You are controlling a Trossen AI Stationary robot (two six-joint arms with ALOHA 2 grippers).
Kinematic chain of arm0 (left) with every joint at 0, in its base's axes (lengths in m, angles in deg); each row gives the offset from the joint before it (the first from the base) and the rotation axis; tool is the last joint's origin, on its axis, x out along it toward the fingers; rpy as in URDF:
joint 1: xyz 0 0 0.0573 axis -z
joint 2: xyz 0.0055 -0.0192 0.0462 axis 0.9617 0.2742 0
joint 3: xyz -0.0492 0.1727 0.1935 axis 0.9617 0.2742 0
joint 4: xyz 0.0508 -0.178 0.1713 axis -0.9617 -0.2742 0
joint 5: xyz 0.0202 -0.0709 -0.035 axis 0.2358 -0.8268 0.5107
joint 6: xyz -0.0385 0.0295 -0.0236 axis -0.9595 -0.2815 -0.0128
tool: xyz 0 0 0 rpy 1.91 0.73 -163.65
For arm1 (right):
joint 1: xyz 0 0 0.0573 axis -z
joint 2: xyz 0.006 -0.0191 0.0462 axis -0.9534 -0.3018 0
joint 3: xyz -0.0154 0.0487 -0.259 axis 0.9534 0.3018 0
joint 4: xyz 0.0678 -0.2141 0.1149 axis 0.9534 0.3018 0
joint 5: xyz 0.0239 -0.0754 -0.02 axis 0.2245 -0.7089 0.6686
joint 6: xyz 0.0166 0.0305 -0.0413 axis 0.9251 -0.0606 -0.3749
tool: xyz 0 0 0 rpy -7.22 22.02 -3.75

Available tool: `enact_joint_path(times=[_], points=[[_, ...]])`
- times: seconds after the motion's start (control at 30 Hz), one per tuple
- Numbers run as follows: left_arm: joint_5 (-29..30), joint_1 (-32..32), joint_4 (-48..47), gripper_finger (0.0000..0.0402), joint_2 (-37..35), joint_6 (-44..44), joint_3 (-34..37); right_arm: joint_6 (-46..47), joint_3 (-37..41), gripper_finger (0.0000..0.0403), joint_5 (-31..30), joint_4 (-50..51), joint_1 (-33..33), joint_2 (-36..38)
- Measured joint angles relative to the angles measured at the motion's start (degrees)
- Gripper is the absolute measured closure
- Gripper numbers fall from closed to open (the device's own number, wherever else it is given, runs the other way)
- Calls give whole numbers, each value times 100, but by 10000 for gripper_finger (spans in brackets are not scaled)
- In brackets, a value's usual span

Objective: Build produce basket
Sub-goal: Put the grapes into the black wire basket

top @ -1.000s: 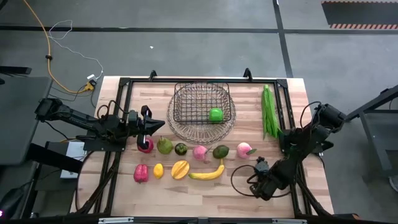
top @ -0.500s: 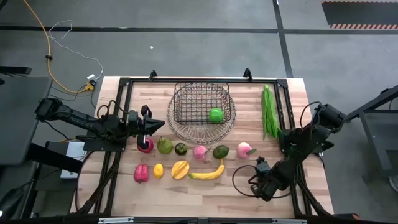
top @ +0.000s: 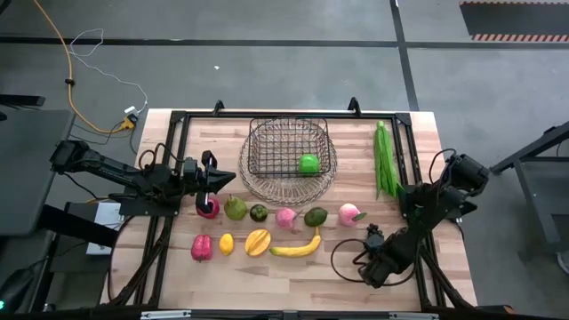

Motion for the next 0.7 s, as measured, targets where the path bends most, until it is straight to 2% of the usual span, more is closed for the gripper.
enact_joint_path(times=[0.4,0.7], points=[[0,-1,0,401,0,0,0,19,0,294,-174,78,132,7],[0,-1,0,401,-2,1,0,-10,0,369,-46,158,133,7]])
